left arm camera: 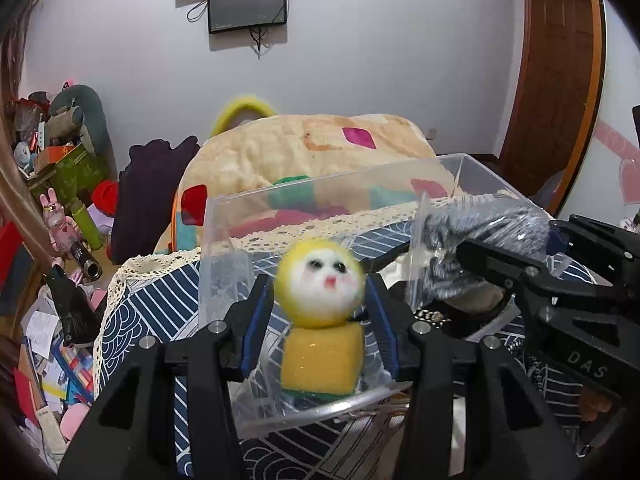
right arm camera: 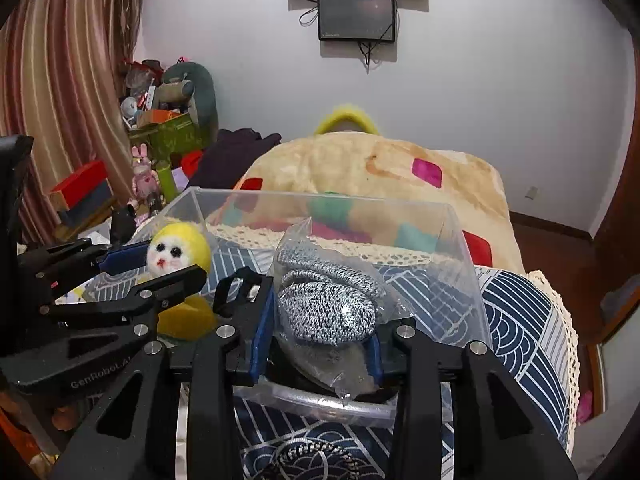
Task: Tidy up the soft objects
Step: 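Drop the plush ball into the box with the left tool while the right tool drops the clear bag in, then grasp the white sock with the left tool while the right tool grasps the beaded bracelet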
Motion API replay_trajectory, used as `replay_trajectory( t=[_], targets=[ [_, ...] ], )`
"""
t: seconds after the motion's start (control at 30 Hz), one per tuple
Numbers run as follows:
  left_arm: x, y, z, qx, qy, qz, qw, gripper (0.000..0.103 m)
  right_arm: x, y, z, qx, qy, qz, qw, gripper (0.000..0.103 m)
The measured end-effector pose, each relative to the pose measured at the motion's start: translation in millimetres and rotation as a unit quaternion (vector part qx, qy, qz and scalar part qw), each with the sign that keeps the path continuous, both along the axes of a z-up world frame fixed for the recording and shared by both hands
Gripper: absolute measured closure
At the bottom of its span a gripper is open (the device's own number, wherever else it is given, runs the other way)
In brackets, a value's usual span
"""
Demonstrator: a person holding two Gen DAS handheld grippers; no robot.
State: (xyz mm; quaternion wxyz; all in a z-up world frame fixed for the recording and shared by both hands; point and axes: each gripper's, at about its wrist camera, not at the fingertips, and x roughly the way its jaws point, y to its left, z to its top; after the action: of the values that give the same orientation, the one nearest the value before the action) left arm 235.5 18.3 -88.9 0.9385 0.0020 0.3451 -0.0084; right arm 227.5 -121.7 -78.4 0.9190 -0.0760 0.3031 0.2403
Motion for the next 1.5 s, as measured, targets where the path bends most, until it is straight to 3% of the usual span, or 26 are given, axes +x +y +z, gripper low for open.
replay_trajectory(
  t=[0.1, 0.23, 0.5, 0.93, 1.1, 1.5],
  targets=[
    [-4.3, 1.5, 4.2, -0.006, -0.004, -0.001, 1.0, 0.038, -2.3, -2.5, 1.6, -0.001, 0.001, 0.001, 1.0, 0.052],
    [-15.0, 2.8, 15.2, -0.005, -0.018, -0.002, 0.9998, 0.036, -13.8, -10.5, 10.1, 0.002, -0.025, -0.014, 1.0, 0.034],
    [-45.7, 1.2, 35.4, 0.0, -0.05, -0.002, 0.9987, 0.008, -35.1, -28.9, 35.1, 0.026, -0.062, -0.022, 0.998, 0.024],
    [-93.7, -3.4, 35.1, -0.013, -0.057, -0.013, 0.9982, 0.003, -74.0, -58.1, 43.8, 0.037, -0.089, -0.022, 0.995, 0.021],
    [-100.7, -7.2, 16.9, -0.026, -0.029, -0.022, 0.999, 0.003, -77.2, -62.8, 23.4, 0.027, -0.062, -0.025, 0.997, 0.021],
    [-108.4, -36.2, -26.5, -0.014, 0.018, -0.054, 0.9983, 0.003, -76.9, -67.1, -37.9, 0.015, 0.043, -0.008, 0.999, 0.021]
  ],
)
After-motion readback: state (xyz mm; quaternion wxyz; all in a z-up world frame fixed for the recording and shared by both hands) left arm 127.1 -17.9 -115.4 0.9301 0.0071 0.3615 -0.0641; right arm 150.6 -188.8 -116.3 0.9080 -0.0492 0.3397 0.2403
